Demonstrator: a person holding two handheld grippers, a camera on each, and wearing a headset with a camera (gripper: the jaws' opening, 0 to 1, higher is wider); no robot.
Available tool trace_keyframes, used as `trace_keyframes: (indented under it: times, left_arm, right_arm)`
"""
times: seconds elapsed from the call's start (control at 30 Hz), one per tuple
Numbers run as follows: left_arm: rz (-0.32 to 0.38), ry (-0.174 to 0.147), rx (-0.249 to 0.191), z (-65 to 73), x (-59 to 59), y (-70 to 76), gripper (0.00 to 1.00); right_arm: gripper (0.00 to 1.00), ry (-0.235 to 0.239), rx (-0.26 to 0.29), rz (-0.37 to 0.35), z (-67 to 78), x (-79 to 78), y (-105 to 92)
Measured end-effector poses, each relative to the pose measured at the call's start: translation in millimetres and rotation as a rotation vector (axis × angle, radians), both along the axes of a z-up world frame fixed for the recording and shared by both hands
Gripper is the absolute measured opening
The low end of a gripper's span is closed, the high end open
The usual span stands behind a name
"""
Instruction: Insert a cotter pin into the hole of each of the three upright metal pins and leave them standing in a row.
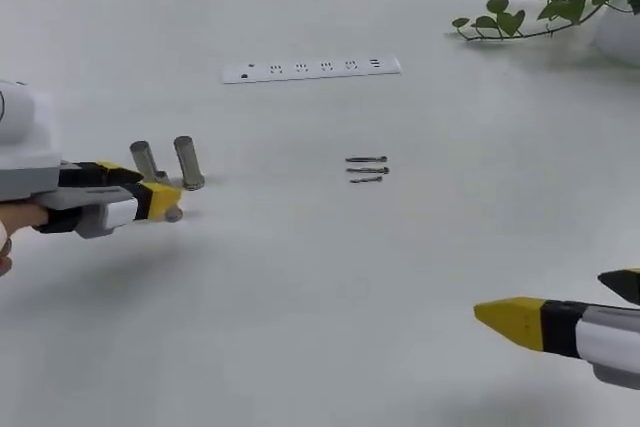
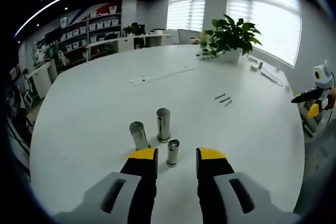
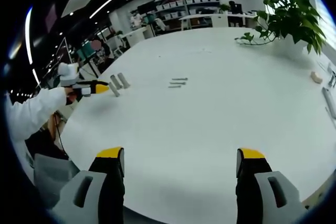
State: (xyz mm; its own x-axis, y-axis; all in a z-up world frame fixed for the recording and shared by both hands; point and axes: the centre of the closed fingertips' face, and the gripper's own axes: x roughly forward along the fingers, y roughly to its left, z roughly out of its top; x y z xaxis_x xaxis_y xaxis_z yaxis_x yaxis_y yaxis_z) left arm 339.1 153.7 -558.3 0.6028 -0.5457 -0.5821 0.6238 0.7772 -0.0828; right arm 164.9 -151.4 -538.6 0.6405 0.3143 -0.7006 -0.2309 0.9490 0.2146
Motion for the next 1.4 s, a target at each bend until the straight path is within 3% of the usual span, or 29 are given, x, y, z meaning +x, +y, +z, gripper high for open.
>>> trace_keyframes:
  times: [0.27,0.57,0.73,1.0,1.13,1.4]
  left_arm:
    - [-0.019,0.001,0.031,-7.9,8.1,-1.7,0.22]
    - [-0.033,0.012,0.046,-16.0,8.4,-3.9,0.14]
    - [-0.032,0.002,0.054,-16.5,9.0,-3.8,0.07]
    - [-0.048,-0.022,0.093,-14.0,6.8,-2.6,0.06]
    - [-0.059,-0.042,0.109,-9.5,3.8,-3.8,0.06]
    - [-0.062,-0.076,0.038,18.6,-3.8,-17.1,0.05]
  right_arm:
    - [0.86,0.007,-0.001,-0.006,-2.2,1.3,-1.3]
    - [0.86,0.010,0.001,-0.006,-4.1,2.7,-1.0]
    - [0.85,0.011,0.004,-0.007,-4.5,2.7,-1.1]
    - [0.85,0.011,0.009,-0.013,-4.5,1.9,-2.0]
    - [0.85,0.011,0.011,-0.009,-4.1,1.3,-1.3]
    - [0.85,-0.001,0.011,-0.002,0.2,2.6,1.0]
